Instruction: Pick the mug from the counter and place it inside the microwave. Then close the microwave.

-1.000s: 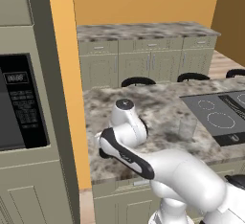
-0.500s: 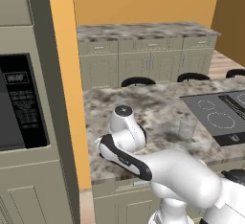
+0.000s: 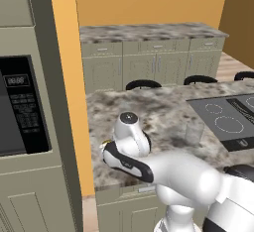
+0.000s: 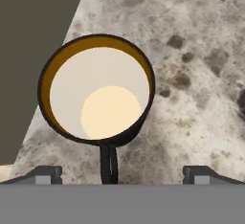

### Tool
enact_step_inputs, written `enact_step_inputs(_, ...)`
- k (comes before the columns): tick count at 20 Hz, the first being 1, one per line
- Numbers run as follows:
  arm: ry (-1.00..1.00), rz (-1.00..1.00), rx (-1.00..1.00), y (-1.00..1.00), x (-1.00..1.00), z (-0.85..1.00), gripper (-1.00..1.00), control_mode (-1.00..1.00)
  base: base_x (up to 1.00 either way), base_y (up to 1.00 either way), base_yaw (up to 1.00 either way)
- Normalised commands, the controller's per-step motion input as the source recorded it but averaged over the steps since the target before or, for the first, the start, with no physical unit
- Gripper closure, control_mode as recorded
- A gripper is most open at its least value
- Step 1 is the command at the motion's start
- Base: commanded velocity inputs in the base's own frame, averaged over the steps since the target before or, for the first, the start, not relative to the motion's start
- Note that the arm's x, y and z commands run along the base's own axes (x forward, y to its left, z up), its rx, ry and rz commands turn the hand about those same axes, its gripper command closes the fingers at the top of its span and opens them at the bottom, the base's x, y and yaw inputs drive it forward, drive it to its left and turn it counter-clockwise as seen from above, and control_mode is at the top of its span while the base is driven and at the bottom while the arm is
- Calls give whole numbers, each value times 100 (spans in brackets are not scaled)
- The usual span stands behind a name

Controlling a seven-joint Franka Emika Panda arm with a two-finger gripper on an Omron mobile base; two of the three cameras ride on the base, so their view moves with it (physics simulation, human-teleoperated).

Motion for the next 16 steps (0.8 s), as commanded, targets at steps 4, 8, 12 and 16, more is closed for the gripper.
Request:
enact_step_inputs(4, 0, 0, 0, 6, -15, -1, -100, -100, 0, 0, 0)
enact_step_inputs(8, 0, 0, 0, 5, -10, -8, -100, -100, 0, 0, 0)
enact_step_inputs(12, -1, 0, 0, 3, 0, -20, -100, -100, 0, 0, 0)
enact_step_inputs(16, -1, 0, 0, 0, 0, -27, -100, -100, 0, 0, 0)
